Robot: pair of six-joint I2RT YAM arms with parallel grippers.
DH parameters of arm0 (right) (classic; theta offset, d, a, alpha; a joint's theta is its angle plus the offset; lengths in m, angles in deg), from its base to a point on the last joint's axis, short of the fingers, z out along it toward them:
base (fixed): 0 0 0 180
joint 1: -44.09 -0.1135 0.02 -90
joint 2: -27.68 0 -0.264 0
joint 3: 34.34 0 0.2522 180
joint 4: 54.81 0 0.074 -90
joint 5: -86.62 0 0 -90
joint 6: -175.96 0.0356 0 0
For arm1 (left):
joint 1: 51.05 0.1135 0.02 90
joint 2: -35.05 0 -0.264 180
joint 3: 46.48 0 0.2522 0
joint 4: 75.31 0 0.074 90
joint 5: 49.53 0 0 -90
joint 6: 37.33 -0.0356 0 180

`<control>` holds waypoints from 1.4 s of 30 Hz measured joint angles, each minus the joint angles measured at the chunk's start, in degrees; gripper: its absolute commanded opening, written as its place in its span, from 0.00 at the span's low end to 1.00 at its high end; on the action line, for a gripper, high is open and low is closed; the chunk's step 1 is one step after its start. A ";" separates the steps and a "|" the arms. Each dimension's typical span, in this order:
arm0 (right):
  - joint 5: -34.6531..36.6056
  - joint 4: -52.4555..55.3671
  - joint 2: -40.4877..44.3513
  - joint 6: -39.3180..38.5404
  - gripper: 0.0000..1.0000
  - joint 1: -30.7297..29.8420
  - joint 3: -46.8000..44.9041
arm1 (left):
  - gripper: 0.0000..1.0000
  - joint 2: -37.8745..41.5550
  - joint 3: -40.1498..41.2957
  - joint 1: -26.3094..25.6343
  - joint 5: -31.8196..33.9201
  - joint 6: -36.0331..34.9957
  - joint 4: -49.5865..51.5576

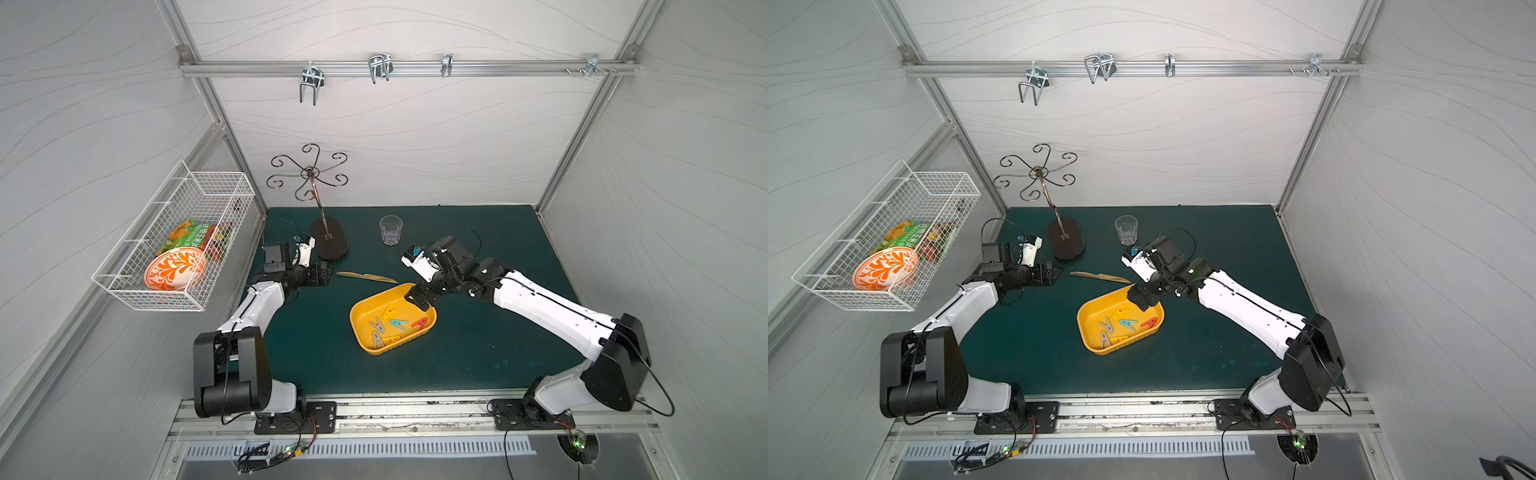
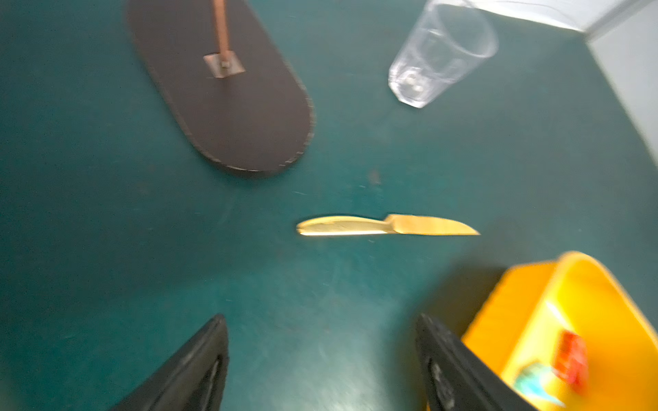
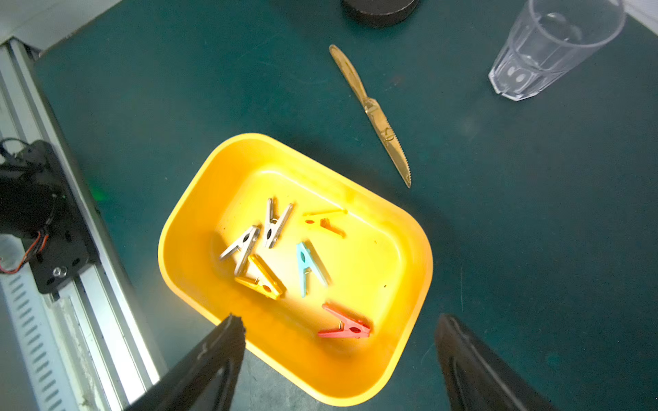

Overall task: Take the clothespins out of the storage box
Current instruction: Pick up the clothespin from the storage box.

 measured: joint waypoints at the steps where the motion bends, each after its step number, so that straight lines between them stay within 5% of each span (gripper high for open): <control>1: -1.05 -0.04 -0.59 -1.27 0.79 0.00 -0.04 | 0.85 0.61 -0.96 0.00 -1.53 -0.52 1.88; 14: -6.51 -2.84 -17.09 -21.46 0.42 -1.68 3.93 | 0.86 5.51 -5.38 0.02 -3.78 -2.29 14.93; 23: -5.66 -3.34 -24.02 -31.63 0.41 -3.72 7.15 | 0.86 6.80 -5.25 0.02 -3.32 -2.25 16.24; 42: 0.57 -6.25 -31.12 -35.10 0.30 -4.63 7.89 | 0.86 6.84 -4.59 0.02 -3.30 -1.90 16.72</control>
